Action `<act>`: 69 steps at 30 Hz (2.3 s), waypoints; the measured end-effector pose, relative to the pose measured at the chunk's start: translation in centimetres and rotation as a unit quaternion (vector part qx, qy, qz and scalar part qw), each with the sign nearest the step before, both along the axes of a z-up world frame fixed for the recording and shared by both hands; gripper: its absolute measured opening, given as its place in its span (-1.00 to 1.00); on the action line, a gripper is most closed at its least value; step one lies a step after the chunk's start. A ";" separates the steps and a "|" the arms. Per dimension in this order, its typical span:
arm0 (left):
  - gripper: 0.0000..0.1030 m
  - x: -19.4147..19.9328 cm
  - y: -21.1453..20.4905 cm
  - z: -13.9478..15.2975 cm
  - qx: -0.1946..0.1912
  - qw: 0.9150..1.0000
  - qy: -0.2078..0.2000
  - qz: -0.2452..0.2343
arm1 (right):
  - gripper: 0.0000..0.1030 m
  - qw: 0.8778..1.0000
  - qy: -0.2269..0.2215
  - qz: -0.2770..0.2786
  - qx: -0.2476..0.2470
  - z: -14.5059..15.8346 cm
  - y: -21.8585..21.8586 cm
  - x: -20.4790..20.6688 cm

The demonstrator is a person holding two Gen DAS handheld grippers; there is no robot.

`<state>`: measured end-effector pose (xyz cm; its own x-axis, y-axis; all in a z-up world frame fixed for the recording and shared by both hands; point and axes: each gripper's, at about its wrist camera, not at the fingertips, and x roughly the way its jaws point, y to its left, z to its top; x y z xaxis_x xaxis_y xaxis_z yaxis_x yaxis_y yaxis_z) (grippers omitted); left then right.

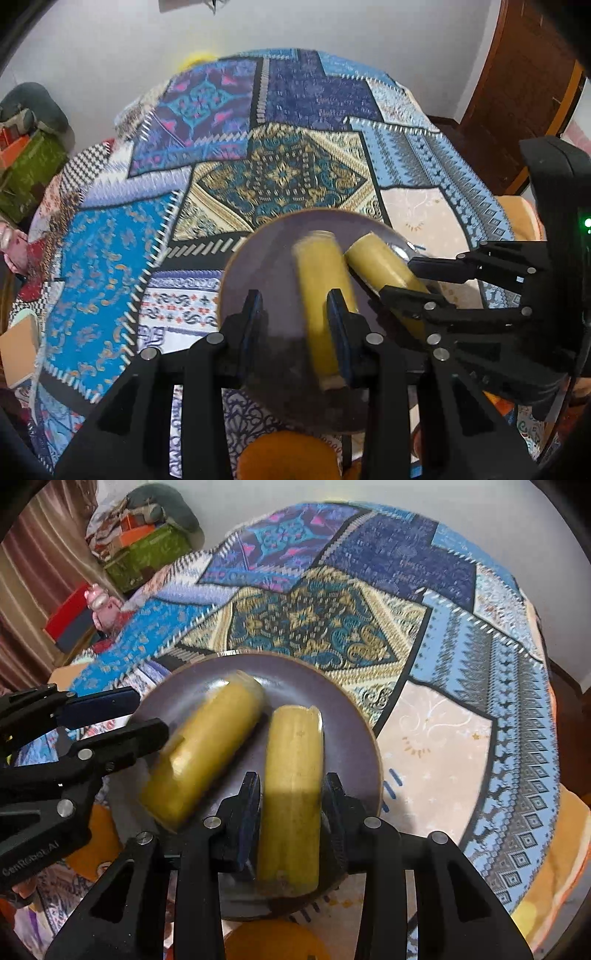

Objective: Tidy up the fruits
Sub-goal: 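Open both tools and withdraw them from the stalks on the plate, then grasp a large orange with the left tool while the right tool grasps another orange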

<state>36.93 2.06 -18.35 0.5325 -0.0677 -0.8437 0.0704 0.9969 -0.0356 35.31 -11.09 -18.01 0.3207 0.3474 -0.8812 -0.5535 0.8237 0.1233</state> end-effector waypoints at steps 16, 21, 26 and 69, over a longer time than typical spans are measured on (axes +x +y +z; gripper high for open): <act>-0.16 -7.5 0.9 6.9 -0.004 0.997 -0.080 0.005 | -0.07 0.990 -0.111 -0.052 0.071 8.5 -4.4 -6.7; 0.12 -10.1 1.2 7.4 -0.003 0.996 -0.093 0.002 | 0.03 0.988 -0.129 -0.057 0.071 8.6 -5.1 -8.9; 0.23 -11.9 1.5 6.8 -0.014 0.996 -0.087 0.001 | 0.13 0.987 -0.125 -0.063 0.074 7.8 -5.8 -10.3; 0.27 -11.0 2.0 -3.5 -0.081 0.996 0.023 0.013 | 0.24 0.992 -0.026 -0.091 0.081 -1.3 -6.0 -10.5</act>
<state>25.98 4.06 -21.80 0.4964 -0.1918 -0.8466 0.0400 0.9793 -0.1984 24.78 -17.06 -19.36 0.4352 0.4146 -0.7992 -0.4066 0.8825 0.2364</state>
